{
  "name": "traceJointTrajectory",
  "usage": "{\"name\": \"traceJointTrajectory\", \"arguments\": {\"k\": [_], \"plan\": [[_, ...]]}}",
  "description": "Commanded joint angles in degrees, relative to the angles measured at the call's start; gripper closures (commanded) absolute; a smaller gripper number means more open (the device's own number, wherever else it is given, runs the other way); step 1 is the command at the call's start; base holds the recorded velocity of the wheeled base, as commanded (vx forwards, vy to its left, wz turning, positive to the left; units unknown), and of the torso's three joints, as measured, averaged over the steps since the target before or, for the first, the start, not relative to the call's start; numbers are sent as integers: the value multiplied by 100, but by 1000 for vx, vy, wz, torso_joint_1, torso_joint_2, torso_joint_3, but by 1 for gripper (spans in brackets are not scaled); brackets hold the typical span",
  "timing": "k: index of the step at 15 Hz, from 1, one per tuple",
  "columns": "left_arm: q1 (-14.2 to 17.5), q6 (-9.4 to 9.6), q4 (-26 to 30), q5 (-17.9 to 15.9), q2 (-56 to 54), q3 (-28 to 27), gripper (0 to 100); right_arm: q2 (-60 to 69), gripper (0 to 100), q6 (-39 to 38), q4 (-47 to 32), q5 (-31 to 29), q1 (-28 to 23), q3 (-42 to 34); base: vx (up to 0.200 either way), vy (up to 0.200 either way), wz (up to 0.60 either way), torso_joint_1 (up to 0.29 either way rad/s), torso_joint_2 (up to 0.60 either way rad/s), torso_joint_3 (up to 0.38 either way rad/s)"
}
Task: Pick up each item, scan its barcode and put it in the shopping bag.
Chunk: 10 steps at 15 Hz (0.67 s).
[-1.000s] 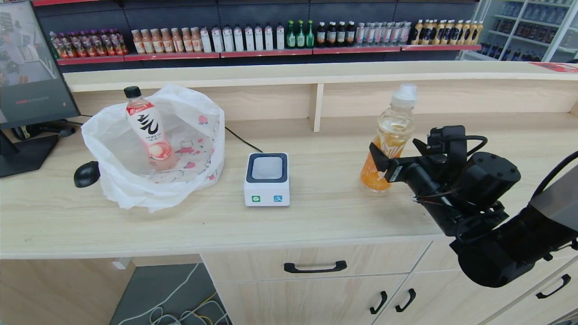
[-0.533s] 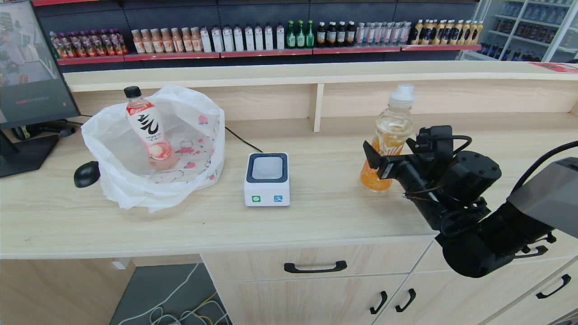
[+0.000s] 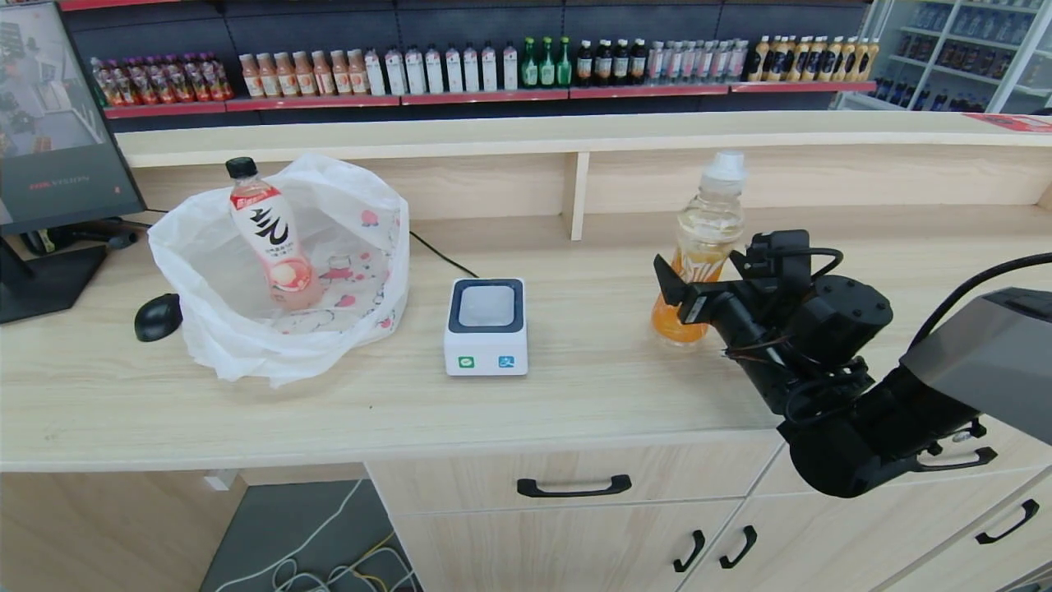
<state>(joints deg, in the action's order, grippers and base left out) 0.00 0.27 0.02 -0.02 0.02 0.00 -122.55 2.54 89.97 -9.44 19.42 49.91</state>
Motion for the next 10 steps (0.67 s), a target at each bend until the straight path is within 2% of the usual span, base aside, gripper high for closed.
{"name": "traceJointTrajectory", "arguments": {"k": [1, 2, 3, 10], "plan": [[0, 0, -2, 2, -2, 0, 0, -102, 0, 1, 3, 3, 0, 54, 0, 0, 0, 0, 0, 0], [0, 0, -2, 2, -2, 0, 0, -102, 0, 10, 3, 3, 0, 45, 0, 0, 0, 0, 0, 0], [0, 0, -2, 2, -2, 0, 0, -102, 100, 1, 3, 3, 0, 63, 0, 0, 0, 0, 0, 0], [0, 0, -2, -6, -2, 0, 0, -6, 100, -7, 3, 3, 9, -43, 0, 0, 0, 0, 0, 0]]}}
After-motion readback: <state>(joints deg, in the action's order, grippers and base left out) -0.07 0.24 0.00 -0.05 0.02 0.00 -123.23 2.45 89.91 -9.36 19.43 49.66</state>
